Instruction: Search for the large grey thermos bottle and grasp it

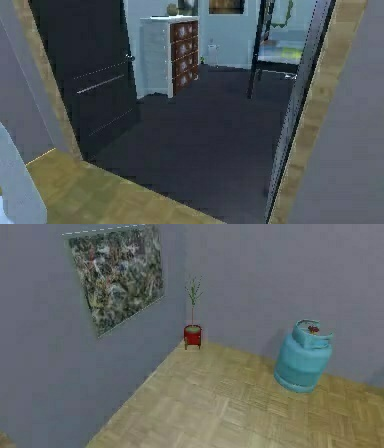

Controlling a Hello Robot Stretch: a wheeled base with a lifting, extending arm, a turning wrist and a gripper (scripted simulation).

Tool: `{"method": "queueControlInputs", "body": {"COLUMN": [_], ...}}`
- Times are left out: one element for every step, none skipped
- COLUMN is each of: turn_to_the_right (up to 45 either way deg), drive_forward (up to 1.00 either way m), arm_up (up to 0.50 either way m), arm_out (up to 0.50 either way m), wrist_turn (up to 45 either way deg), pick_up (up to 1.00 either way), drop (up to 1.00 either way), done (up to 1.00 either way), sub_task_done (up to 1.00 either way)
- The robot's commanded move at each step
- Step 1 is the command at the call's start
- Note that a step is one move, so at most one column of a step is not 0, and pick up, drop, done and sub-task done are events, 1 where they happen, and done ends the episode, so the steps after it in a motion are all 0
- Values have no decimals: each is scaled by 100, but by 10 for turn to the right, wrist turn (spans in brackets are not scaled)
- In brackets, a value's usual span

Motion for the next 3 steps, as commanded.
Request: {"method": "queueControlInputs", "body": {"turn_to_the_right": [0,90,0], "drive_forward": [65,0,100], "arm_up": [0,0,0], "arm_out": [0,0,0], "wrist_turn": [0,0,0], "pick_up": [0,0,0], "drop": [0,0,0], "done": [0,0,0], "sub_task_done": [0,0,0]}}
